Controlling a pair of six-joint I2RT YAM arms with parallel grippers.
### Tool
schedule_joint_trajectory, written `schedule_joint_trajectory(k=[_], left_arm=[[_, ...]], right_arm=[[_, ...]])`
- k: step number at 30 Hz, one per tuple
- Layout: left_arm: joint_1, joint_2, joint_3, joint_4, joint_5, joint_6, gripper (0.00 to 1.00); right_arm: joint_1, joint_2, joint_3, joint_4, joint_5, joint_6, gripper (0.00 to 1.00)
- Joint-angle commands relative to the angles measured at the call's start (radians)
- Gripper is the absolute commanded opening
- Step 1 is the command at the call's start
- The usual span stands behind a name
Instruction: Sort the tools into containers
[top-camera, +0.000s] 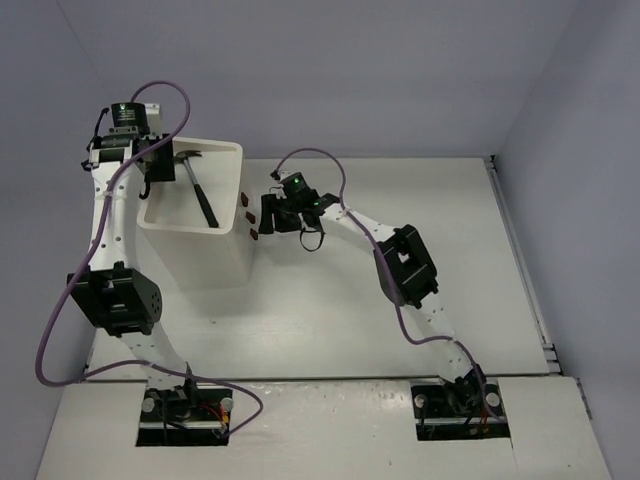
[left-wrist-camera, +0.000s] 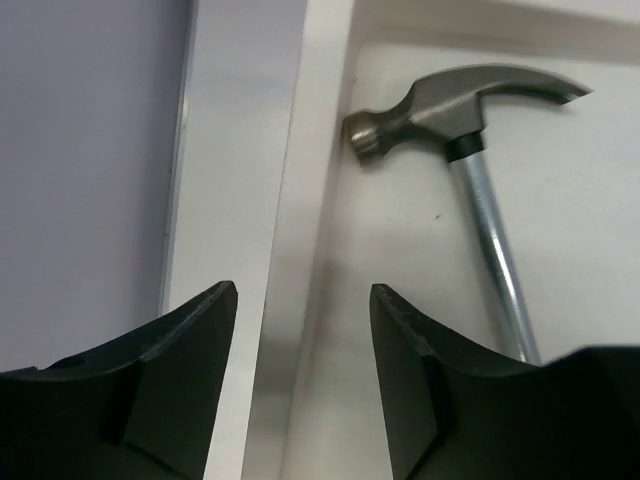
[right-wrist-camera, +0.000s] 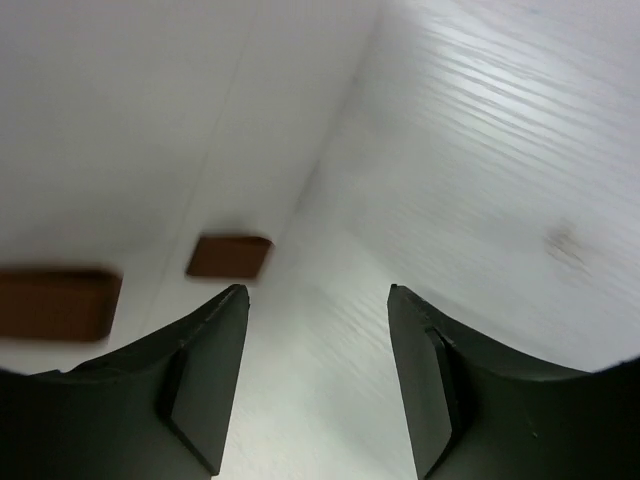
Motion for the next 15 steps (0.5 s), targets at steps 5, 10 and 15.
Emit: schedule_joint_trajectory(k=[5, 10, 15], left_arm=[[-0.003, -0.154, 0.207, 0.068, 0.001, -0.043, 0.63], [-0.003, -0.330, 0.183, 0.071, 0.012, -0.067, 0.65], [-0.004, -0.524, 0.057, 0.068, 0.046, -0.081, 0.66]], right_arm=[[-0.182, -0.623, -0.339, 0.074, 0.273, -0.183, 0.71], [-0.272, -0.973, -0.534, 0.038, 0.419, -0.298, 0.85], [-0.331, -1.232, -0.630, -0.001, 0.550, -0.397, 1.00]])
